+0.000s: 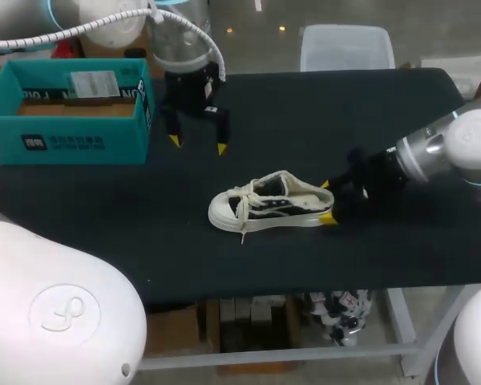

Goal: Open the shoe tongue, take the insole out of the shoe, put the insole back into the shoe, and pack the shoe into the shoebox

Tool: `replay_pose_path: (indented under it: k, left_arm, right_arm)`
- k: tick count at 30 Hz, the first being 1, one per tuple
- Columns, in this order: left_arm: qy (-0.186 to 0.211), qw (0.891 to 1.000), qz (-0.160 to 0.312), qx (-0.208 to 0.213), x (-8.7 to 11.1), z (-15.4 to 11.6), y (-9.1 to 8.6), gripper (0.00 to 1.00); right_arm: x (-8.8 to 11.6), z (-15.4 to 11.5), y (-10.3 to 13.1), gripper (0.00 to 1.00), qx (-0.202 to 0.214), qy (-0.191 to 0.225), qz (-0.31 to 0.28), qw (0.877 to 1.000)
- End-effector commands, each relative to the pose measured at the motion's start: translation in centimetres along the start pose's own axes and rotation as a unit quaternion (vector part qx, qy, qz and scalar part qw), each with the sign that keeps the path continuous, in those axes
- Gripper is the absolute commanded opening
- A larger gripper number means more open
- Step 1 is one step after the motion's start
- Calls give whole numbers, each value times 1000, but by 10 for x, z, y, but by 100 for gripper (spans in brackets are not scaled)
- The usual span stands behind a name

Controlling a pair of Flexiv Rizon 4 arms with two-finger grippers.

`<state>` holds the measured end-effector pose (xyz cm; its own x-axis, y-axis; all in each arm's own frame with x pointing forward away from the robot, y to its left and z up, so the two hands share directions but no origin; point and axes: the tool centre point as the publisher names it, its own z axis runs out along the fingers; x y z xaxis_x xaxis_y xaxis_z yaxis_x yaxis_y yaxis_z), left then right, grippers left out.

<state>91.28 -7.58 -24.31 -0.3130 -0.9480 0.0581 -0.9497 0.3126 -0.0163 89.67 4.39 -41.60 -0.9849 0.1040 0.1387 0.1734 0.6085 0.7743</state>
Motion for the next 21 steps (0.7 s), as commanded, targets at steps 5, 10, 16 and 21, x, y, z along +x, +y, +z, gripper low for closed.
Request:
replay_pose_path:
  k: [5,10,16,21]
  left_arm:
    - [-3,1000,0,-3,0,2,-3,100]
    - [-4,1000,-2,-4,2,5,-6,100]
    - [2,1000,-3,-8,5,8,-8,100]
    - [5,1000,-2,-7,8,7,-7,100]
  right_arm:
    - [3,2,1,100,-4,1,-6,1000]
    - [4,14,-1,100,-14,23,-7,1000]
    - [4,24,1,100,-20,32,-9,999]
    - [4,28,-1,100,-20,37,-8,999]
